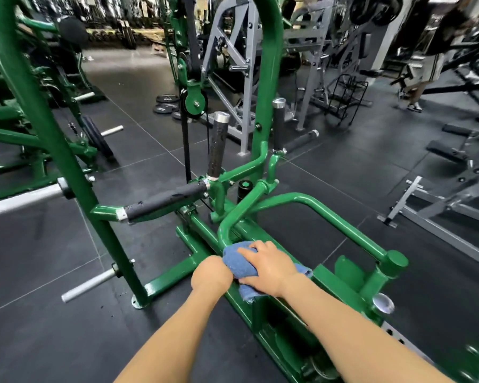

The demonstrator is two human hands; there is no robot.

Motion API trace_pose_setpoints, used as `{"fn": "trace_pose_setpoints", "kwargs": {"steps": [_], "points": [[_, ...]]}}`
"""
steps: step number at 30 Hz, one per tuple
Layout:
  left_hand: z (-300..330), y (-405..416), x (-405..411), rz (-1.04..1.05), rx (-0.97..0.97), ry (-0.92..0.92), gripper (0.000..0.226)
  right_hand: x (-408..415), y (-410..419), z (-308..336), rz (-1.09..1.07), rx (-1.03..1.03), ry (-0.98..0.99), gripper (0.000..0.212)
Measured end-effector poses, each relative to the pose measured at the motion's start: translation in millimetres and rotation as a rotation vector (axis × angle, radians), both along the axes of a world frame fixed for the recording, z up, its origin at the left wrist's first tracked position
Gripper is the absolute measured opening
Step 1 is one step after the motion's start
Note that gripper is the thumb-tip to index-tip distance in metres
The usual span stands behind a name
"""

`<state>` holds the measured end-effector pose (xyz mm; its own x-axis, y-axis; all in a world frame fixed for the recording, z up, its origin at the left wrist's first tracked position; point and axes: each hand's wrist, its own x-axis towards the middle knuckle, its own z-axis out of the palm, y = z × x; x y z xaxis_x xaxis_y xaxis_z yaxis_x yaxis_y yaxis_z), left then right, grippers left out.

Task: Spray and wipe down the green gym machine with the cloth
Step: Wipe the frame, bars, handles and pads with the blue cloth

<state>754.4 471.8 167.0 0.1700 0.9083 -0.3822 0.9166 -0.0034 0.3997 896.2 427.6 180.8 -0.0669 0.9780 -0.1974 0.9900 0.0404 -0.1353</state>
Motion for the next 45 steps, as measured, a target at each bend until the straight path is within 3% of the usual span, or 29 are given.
{"fn": "trace_pose_setpoints", "kwargs": {"steps": [10,14,16,19,22,25,29,33,39,42,45], "points": [[12.6,-110.2,57.6,-0.203,0.095,0.112,0.015,67.9,-119.3,2.1,-0.032,-0.054,0.052,0.071],[20.2,-129.5,63.7,-0.28,0.143,0.151,0.014,90.4,-132.2,24.9,-0.021,-0.154,0.086,0.047],[21.4,-131.0,64.5,-0.289,0.182,0.115,0.031,105.6,-135.1,42.7,-0.091,-0.117,0.024,0.044],[20.8,-128.9,64.4,-0.296,0.252,0.057,0.047,124.6,-146.9,62.6,-0.227,-0.011,0.063,0.052],[16.3,-124.7,68.9,-0.328,0.279,0.064,0.057,109.9,-155.3,51.1,-0.146,-0.111,0.197,0.052],[8.6,-118.7,77.4,-0.441,0.283,0.153,0.059,70.8,-167.7,5.5,-0.17,-0.191,0.05,0.095],[-5.3,-111.6,83.7,-0.508,0.27,0.227,0.05,52.3,-169.0,-17.6,-0.299,0.017,-0.201,0.091],[-5.1,-103.9,83.7,-0.528,0.404,0.226,0.023,57.7,-150.7,-20.9,-0.391,0.11,-0.161,0.07],[-17.6,-102.0,76.3,-0.552,0.491,0.112,0.031,60.2,-125.8,-20.0,-0.56,0.127,-0.045,0.062],[-12.7,-92.8,73.5,-0.555,0.438,0.073,0.023,56.5,-130.1,-23.7,-0.425,0.26,-0.057,0.062],[-7.5,-69.8,71.8,-0.606,0.345,-0.043,0.024,48.7,-139.5,-38.1,-0.215,0.406,-0.233,0.078]]}}
